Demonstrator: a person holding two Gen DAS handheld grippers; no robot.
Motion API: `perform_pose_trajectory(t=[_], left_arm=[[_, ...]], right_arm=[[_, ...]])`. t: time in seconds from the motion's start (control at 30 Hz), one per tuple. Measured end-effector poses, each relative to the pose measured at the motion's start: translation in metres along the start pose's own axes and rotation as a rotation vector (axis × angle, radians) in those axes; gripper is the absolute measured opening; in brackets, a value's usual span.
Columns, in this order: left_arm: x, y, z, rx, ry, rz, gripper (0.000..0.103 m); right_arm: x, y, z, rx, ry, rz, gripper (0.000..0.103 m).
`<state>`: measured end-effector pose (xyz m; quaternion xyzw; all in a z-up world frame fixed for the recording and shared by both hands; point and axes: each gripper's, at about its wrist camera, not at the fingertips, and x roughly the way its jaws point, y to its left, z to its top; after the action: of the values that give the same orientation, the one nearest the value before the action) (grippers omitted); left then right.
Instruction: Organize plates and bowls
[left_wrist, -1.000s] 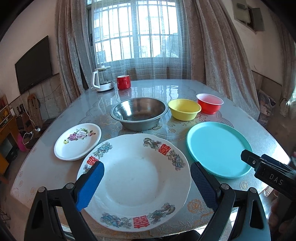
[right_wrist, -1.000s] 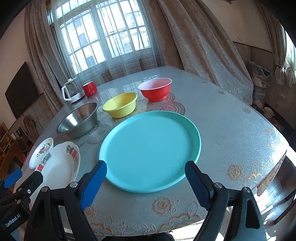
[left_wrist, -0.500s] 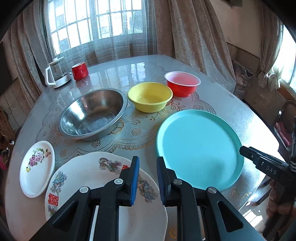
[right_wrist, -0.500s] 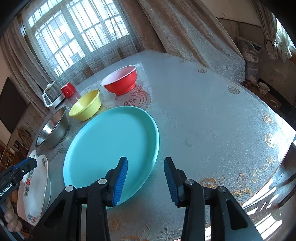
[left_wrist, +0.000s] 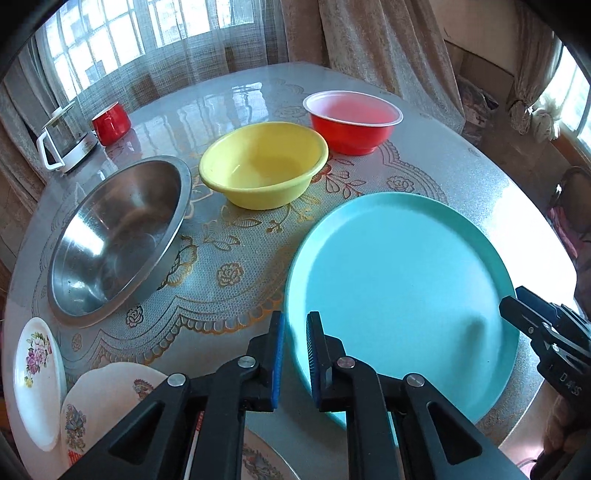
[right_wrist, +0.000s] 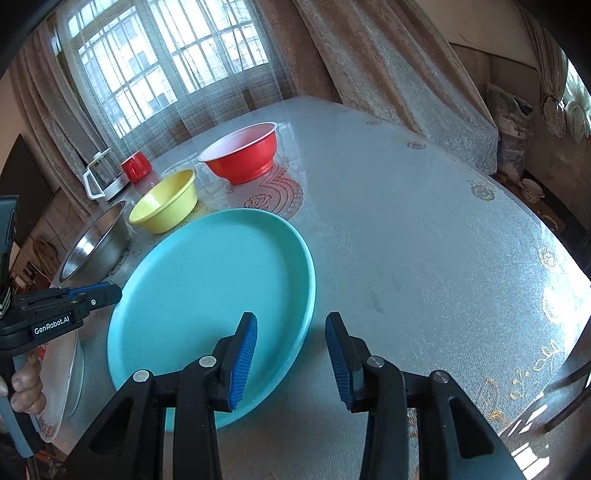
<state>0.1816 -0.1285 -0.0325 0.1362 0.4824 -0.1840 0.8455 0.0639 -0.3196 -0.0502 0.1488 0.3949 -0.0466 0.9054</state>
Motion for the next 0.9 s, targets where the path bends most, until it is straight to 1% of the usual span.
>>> perform_pose_trajectory(t=[0.07, 0.13, 0.2, 0.27, 0.33, 0.43, 0.5, 0.6, 0.73, 0.9], left_arm=[[0.003, -0.002, 0.001, 0.024, -0.002, 0.014, 0.007], [0.005, -0.002, 0.001, 0.046, -0.005, 0.031, 0.006], [0.007, 0.001, 0.003, 0.045, -0.006, 0.032, 0.005], [0.007, 0.005, 0.003, 0.040, -0.006, 0.039, 0.004], [0.006, 0.009, 0.003, 0.039, -0.009, 0.047, 0.004], [0.004, 0.011, 0.001, 0.040, -0.006, 0.034, 0.004], [0.001, 0.010, -0.001, 0.056, -0.015, 0.048, 0.004], [-0.001, 0.015, -0.003, 0.050, -0.017, 0.061, 0.004], [0.001, 0.023, -0.012, 0.030, 0.000, 0.059, 0.004], [-0.006, 0.023, -0.021, 0.024, -0.012, 0.034, 0.004]], right_arm=[[0.002, 0.005, 0.000, -0.037, 0.004, -0.008, 0.032], [0.003, 0.010, -0.001, -0.073, 0.001, -0.030, 0.030], [0.004, 0.012, -0.001, -0.089, -0.001, -0.040, 0.029], [0.004, 0.009, 0.000, -0.069, 0.006, -0.021, 0.024], [0.005, 0.007, 0.001, -0.042, 0.018, 0.017, 0.022], [0.005, 0.016, -0.001, -0.062, 0.024, 0.044, 0.020], [0.005, 0.025, -0.003, -0.077, 0.026, 0.064, 0.020], [0.006, 0.036, -0.004, -0.097, 0.023, 0.064, 0.020], [0.008, 0.048, -0.010, -0.132, 0.039, 0.075, 0.020], [0.007, 0.053, -0.014, -0.149, 0.044, 0.043, 0.020]])
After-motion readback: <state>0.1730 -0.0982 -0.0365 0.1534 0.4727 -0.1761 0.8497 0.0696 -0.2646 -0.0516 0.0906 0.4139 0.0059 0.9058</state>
